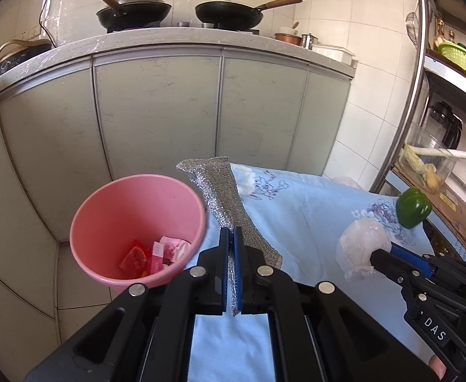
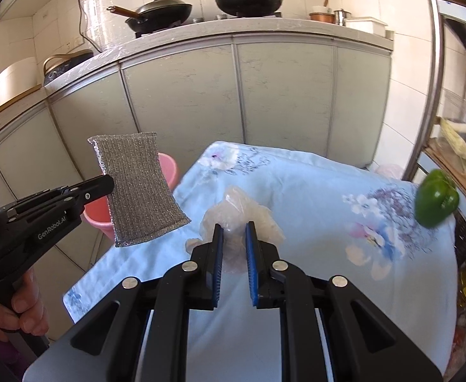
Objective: Collect trash
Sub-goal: 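Carry the scrubber pad and clear bag over the pink bin, then open both tools over the pink bin, dropping the pad and bag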
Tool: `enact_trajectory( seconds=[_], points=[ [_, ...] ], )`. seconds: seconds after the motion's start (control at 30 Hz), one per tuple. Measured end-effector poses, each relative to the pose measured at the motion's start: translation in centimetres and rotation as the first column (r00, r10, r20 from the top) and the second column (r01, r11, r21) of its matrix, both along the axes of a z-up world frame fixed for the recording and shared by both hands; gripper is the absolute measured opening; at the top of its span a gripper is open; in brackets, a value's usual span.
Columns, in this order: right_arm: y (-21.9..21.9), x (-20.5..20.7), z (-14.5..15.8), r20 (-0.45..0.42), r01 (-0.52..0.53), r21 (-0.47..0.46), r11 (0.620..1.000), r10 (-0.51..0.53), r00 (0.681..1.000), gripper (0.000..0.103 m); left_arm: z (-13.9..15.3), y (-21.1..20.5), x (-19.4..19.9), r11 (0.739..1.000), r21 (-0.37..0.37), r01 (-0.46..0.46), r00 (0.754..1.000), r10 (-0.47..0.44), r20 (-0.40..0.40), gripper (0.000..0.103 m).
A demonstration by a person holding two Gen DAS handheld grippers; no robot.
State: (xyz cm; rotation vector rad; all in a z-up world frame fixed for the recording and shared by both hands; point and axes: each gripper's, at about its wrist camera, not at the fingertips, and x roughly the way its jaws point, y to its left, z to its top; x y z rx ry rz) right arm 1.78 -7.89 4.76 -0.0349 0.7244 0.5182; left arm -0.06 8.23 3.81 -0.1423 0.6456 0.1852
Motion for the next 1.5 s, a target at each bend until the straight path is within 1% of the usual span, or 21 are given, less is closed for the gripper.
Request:
enact_trajectory(
  seconds=[0.27, 0.53, 0.6, 0.67, 0.8, 0.93, 1.17, 1.27, 1.4, 1.47, 1.5],
  points=[
    [4.7, 2.1, 0.6, 0.001, -0.114, 0.028, 0.993, 0.114, 0.993, 0.014, 0.5, 3.0, 0.5, 0.997, 0.013, -0.079, 0.997, 0.079, 0.016, 0.003],
    [10.1, 4.1, 1.2, -0.001, -0.246, 0.051, 0.968, 0.246, 0.969, 0.014, 0.1, 6.6, 1.2, 0.986, 0.023, -0.168, 0.986, 0.167, 0.010, 0.003],
    [11.5, 4.8, 1.1, -0.009, -0.278, 0.063, 0.958, 0.279, 0.960, 0.014, -0.1, 7.9, 1.2, 0.981, 0.023, -0.192, 0.981, 0.192, 0.009, 0.003],
    [12.8, 5.7, 0.9, -0.039, -0.311, 0.088, 0.946, 0.315, 0.948, 0.014, -0.5, 9.1, 0.9, 0.978, 0.016, -0.209, 0.978, 0.209, 0.006, 0.003],
    [14.8, 7.2, 0.2, -0.080, -0.340, 0.118, 0.933, 0.350, 0.933, 0.014, -1.6, 11.4, 1.1, 0.968, 0.004, -0.252, 0.968, 0.252, -0.017, 0.003],
    [16.7, 8.6, -0.9, -0.116, -0.352, 0.119, 0.928, 0.365, 0.924, 0.014, -3.0, 13.1, 1.7, 0.960, -0.018, -0.278, 0.959, 0.277, -0.055, 0.003],
    [19.4, 10.4, -3.4, -0.169, -0.358, 0.096, 0.929, 0.370, 0.914, 0.014, -5.0, 14.2, 2.8, 0.955, 0.001, -0.297, 0.950, 0.295, -0.105, 0.003],
    [20.1, 11.3, -4.4, -0.201, -0.352, 0.107, 0.930, 0.367, 0.908, 0.014, -5.7, 14.4, 3.3, 0.954, 0.004, -0.299, 0.947, 0.298, -0.123, 0.003],
    [20.7, 12.1, -5.3, -0.223, -0.336, 0.111, 0.935, 0.353, 0.909, 0.014, -6.2, 14.9, 4.0, 0.952, 0.013, -0.304, 0.943, 0.303, -0.134, 0.003],
    [20.9, 12.5, -5.6, -0.232, -0.332, 0.107, 0.937, 0.348, 0.908, 0.018, -6.3, 15.2, 4.2, 0.952, 0.009, -0.305, 0.943, 0.304, -0.136, 0.003],
    [21.0, 12.6, -5.6, -0.232, -0.332, 0.106, 0.937, 0.348, 0.909, 0.021, -6.4, 15.3, 4.4, 0.953, 0.009, -0.304, 0.944, 0.302, -0.136, 0.004]
  ],
)
